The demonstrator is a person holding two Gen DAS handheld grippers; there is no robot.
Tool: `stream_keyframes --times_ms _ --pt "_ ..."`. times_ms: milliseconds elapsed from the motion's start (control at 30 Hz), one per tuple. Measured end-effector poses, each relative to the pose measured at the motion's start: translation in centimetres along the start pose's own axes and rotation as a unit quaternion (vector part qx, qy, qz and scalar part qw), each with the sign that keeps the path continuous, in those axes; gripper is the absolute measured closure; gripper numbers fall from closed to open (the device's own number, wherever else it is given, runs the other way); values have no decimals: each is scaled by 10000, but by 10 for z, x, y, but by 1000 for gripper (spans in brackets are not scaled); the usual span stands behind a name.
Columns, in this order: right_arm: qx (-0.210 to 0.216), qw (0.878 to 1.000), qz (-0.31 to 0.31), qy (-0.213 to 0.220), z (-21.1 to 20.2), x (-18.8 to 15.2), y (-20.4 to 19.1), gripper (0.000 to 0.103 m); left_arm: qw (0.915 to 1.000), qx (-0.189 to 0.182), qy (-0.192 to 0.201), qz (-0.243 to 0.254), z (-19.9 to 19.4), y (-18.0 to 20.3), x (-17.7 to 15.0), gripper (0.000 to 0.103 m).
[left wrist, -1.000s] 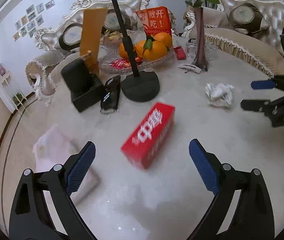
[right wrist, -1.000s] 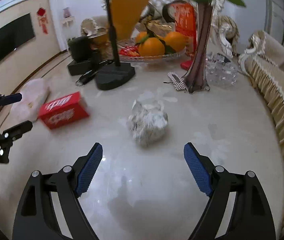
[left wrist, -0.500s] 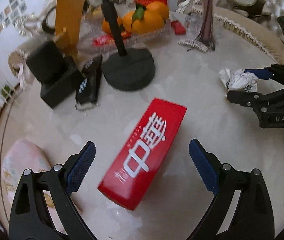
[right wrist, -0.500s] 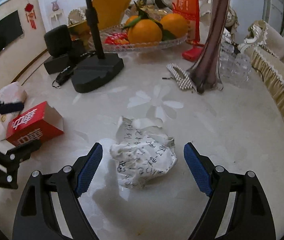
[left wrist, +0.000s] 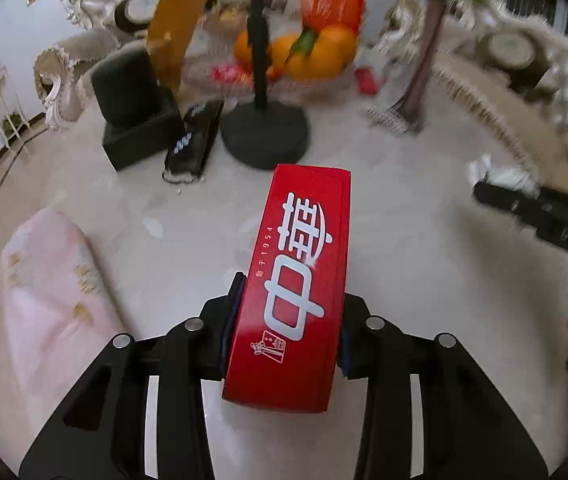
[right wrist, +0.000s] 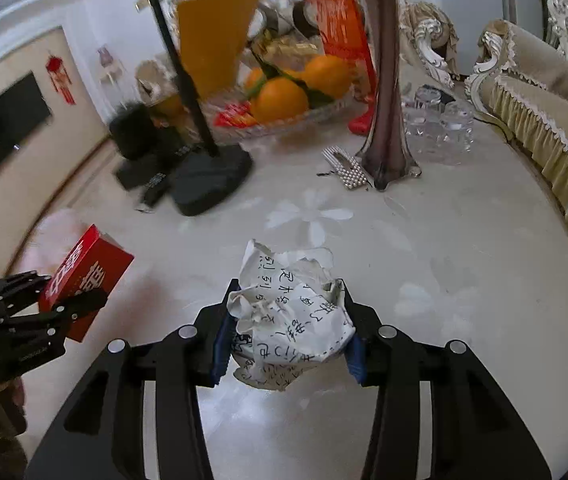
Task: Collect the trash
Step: 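Grasp the red Zhonghua box with the left tool while the right grasps the crumpled white paper, then drop the red box and crumpled paper into the wastebasket by opening both tools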
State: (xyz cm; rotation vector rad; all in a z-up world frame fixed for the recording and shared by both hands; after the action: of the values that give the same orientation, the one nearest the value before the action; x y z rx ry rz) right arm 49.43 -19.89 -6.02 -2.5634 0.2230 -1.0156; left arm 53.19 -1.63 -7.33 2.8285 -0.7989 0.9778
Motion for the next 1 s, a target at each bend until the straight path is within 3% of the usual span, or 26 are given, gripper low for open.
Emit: stream_keyframes --times_ms 167,267,367,467,533,567,633,733,867,1000 --pt "796 9962 -296 209 -86 -51 -14 60 9973 143 665 292 -94 49 -14 65" --pt "1070 9921 -566 336 -150 -104 -11 60 9938 112 979 509 -154 95 -46 65" --pt "1447 9877 -566 185 -212 -173 -5 60 9908 -194 1246 482 -209 150 -105 65" --pt "1539 9867 -505 -116 -254 -246 5 60 9924 -487 1054 419 -235 209 -184 65" --pt "1410 9874 -303 -658 -265 -309 16 59 9939 -718 787 274 -234 237 -231 65" --pt "1336 9873 -209 -834 -264 -325 21 60 9946 -880 546 66 -228 254 -262 65" --pt "1231 9806 35 -1527 -255 -381 31 59 9919 -1211 126 -350 -212 276 -307 65" --pt "624 9752 -83 -2122 -222 -437 52 59 9865 -1353 -587 -715 -174 308 -371 65" --pt "78 9661 -343 -2557 -171 -479 70 59 9850 -1405 -860 -514 -136 332 -404 67" --pt "-207 9569 -332 -2877 -131 -503 79 59 9806 -1463 -1198 -523 -95 340 -425 67"
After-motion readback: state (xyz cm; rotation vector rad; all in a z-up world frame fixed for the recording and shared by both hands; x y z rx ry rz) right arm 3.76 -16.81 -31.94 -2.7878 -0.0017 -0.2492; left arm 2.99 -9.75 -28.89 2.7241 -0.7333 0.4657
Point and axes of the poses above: each gripper's, at about its wrist camera, not at the fingertips, and z roughly the way its jaws point, y to its right, x to its top, the point moved 10 cm from there along z, roughly the way its jaws point, and after that the axes turned 13 degrees about z, right-handed, at the moved point
